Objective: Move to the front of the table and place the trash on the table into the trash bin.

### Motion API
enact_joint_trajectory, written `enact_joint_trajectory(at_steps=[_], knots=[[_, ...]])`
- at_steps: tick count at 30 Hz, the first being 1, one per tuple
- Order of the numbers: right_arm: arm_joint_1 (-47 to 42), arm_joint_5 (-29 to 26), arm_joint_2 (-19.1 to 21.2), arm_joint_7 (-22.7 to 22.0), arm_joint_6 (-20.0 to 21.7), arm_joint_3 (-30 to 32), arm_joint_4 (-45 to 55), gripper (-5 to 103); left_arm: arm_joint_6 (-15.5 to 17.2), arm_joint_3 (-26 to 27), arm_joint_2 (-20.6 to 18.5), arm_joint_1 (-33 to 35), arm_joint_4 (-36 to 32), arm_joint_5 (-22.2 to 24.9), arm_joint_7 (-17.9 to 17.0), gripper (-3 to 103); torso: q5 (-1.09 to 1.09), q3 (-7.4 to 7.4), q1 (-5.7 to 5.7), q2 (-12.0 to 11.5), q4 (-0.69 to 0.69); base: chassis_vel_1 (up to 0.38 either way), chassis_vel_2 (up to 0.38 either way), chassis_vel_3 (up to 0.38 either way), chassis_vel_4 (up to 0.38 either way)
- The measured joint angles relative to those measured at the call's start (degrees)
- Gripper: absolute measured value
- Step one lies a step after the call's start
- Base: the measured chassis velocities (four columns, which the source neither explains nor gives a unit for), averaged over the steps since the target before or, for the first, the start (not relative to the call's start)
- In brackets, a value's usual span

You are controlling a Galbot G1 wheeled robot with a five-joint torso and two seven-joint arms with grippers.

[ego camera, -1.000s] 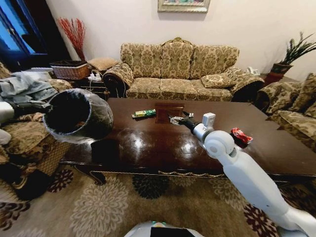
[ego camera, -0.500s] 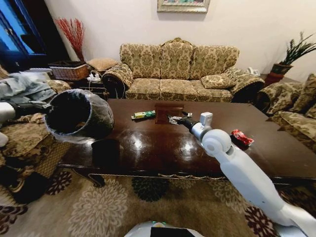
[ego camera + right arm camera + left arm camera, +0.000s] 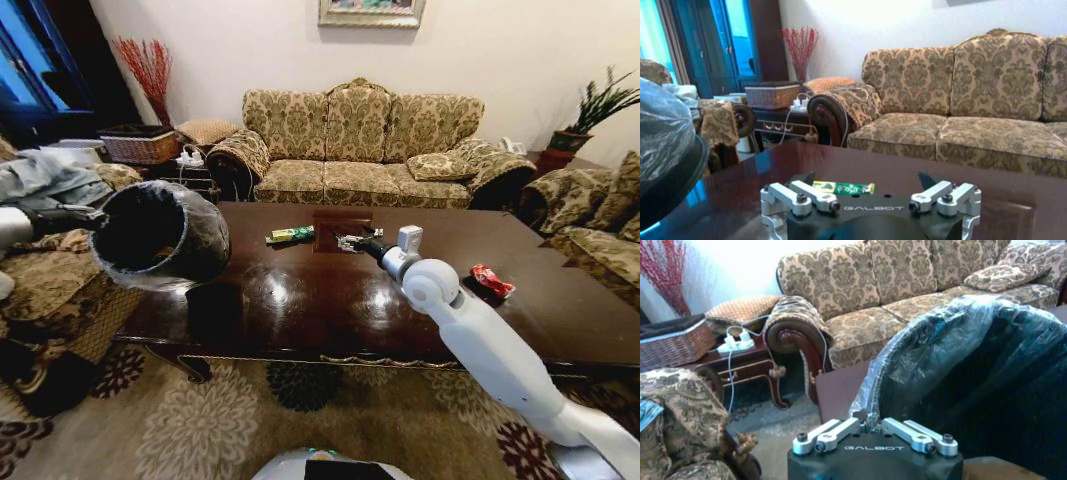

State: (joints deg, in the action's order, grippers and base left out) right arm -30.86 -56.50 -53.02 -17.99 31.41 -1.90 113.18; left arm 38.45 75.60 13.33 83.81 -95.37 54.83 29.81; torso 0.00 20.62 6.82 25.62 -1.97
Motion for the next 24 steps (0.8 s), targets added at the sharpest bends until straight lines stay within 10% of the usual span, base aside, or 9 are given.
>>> enact_joint_trajectory(at_steps=[13, 24], knots=[[3.4, -1.5, 2.2, 0.2, 0.4, -2.7, -1.1, 100, 0.2, 0.0, -0.2, 0.2, -0.8, 2.5, -2.7, 0, 0.01, 0.01, 0.01, 0.0, 0.02, -0.044, 0.046, 0.048, -0.037], [33.8, -19.0, -5.7, -4.2, 1.7, -23.2, -23.6, 100, 0.3, 0.4, 3.0, -0.3, -3.5, 2.8, -3.9, 0, -0.04, 0.01, 0.00, 0.0, -0.02, 0.000, 0.000, 0.000, 0.000]])
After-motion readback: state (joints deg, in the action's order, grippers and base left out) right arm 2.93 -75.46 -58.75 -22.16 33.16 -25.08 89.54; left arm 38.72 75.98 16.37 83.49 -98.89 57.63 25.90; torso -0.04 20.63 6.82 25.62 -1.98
